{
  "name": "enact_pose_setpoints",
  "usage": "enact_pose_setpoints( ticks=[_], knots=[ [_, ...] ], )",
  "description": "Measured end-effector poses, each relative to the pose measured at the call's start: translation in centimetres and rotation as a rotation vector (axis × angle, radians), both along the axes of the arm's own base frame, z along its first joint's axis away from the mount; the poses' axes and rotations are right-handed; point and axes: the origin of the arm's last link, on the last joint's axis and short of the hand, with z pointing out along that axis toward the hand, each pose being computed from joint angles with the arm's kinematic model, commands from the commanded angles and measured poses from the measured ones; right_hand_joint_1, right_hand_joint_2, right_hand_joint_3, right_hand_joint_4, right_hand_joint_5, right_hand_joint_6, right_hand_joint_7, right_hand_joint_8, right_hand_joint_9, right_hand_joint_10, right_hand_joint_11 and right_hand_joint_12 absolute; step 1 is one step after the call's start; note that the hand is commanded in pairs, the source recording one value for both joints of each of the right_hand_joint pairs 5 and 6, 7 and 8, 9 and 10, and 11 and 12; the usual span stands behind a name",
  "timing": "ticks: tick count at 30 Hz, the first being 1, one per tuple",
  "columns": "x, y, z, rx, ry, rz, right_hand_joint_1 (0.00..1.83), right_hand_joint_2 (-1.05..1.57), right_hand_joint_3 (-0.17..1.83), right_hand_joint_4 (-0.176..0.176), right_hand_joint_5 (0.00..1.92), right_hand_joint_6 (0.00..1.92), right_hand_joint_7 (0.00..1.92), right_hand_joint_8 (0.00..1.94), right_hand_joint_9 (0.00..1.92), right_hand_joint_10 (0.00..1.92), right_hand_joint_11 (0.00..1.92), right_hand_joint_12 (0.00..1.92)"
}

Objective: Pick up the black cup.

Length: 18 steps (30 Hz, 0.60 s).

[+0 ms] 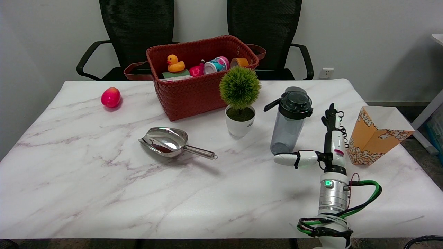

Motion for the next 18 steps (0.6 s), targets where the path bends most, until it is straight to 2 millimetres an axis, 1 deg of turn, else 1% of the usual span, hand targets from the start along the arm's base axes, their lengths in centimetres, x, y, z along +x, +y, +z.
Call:
enact_pose_setpoints(
  ticks=[18],
  knots=[
    [-1.2, -2.2, 1.5, 0.031, -0.080, -0.005, 0.96, -0.26, 0.05, 0.000, 0.00, 0.00, 0.16, 0.16, 0.26, 0.26, 0.14, 0.14]
  ],
)
